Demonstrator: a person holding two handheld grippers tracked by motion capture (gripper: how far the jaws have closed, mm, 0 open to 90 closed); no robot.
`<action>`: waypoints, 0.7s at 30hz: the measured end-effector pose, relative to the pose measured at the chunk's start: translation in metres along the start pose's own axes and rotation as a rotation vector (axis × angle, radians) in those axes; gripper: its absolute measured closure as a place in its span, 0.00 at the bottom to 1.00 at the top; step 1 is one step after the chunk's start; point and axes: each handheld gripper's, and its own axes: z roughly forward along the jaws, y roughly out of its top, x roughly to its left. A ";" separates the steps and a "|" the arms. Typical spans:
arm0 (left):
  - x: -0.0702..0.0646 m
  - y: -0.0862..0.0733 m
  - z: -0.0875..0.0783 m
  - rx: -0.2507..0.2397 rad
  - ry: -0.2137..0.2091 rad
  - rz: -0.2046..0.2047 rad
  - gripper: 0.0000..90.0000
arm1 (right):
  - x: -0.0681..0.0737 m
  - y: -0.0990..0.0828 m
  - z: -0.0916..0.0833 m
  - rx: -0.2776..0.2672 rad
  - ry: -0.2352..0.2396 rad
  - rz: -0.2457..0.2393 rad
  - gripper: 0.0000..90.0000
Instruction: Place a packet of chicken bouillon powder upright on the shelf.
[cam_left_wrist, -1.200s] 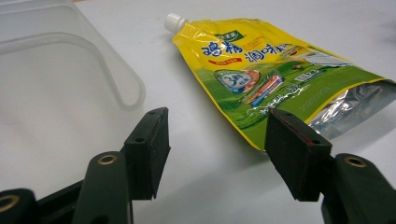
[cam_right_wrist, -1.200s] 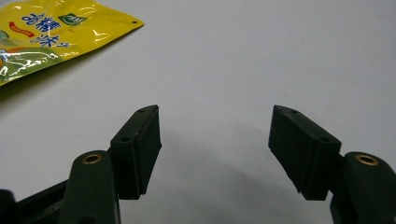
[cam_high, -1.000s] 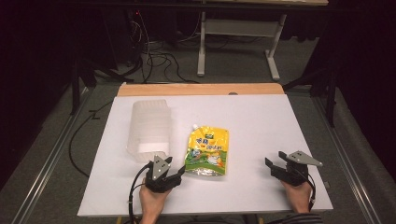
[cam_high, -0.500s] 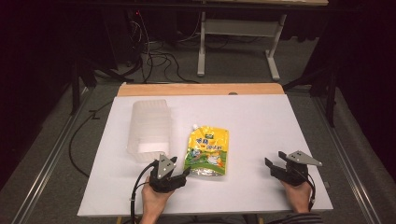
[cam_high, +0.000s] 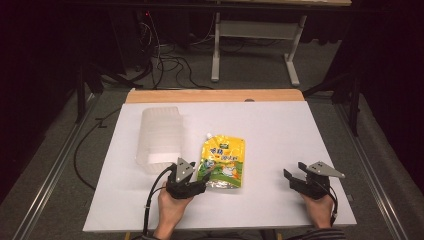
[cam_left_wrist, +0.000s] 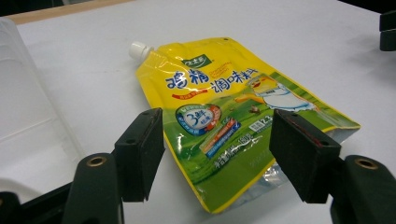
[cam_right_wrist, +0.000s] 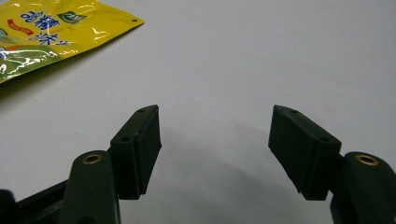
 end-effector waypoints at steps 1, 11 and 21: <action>0.000 0.001 0.001 0.002 0.002 -0.001 0.40 | 0.000 0.000 0.000 -0.001 0.000 -0.001 0.39; 0.001 0.015 0.021 0.083 -0.004 -0.044 0.39 | 0.001 0.000 0.000 0.002 -0.005 -0.004 0.39; 0.005 0.035 0.043 0.170 0.008 -0.085 0.32 | 0.001 0.000 0.000 0.000 -0.006 -0.012 0.38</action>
